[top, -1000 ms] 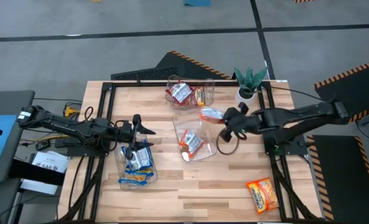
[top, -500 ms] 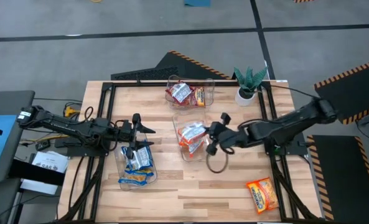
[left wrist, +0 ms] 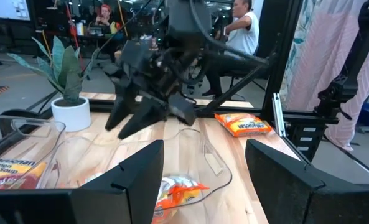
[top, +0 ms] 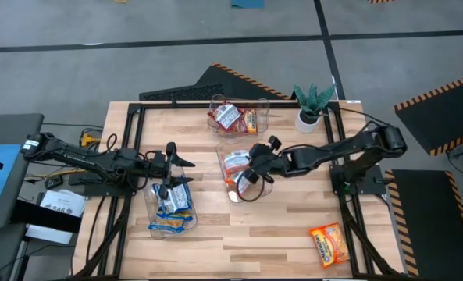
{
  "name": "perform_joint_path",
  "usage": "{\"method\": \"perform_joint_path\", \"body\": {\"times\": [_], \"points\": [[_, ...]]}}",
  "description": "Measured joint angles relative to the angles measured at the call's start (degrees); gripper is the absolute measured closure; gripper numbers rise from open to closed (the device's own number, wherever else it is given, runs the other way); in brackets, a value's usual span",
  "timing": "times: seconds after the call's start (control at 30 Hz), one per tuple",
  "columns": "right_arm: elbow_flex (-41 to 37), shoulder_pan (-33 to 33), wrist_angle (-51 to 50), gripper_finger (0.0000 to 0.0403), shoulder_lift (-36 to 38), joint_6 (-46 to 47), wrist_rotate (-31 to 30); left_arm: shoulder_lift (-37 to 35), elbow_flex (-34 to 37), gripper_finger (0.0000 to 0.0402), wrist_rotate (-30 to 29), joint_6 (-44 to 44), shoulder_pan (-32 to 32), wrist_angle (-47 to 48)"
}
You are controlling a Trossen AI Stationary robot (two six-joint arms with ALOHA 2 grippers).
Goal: Sort Maruchan noodles
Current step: Put the top orange noodle pack into the middle transparent bin, then put the orange noodle pack into the middle transparent bin
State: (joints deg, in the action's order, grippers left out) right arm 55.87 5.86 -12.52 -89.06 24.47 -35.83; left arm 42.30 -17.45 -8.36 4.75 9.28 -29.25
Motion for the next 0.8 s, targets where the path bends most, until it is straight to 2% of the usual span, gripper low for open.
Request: {"method": "perform_joint_path", "body": {"times": [0.17,0.33,0.43,0.57,0.7,0.8], "points": [[8.40,1.17,-17.08,0.0176,3.27,-0.59,10.59,0.00,0.00,0.0185,-0.05,-0.02,0.00,0.44],[14.47,6.99,-34.22,0.0159,7.40,11.68,23.78,0.00,0.00,0.0185,-0.68,-0.50,-0.04,1.04],[14.99,13.45,-41.12,0.0162,9.70,25.88,29.41,0.00,0.00,0.0185,-0.97,-0.49,-0.04,1.34],[14.98,25.30,-48.56,0.0167,10.11,50.05,30.14,0.00,0.00,0.0185,-0.96,0.45,-0.04,1.48],[14.89,36.91,-52.75,0.0170,6.62,73.71,32.06,0.00,0.00,0.0185,-0.94,0.72,-0.04,1.61],[14.89,42.43,-54.10,0.0170,2.02,84.91,37.15,0.00,0.00,0.0185,-0.94,0.78,-0.04,1.61]]}}
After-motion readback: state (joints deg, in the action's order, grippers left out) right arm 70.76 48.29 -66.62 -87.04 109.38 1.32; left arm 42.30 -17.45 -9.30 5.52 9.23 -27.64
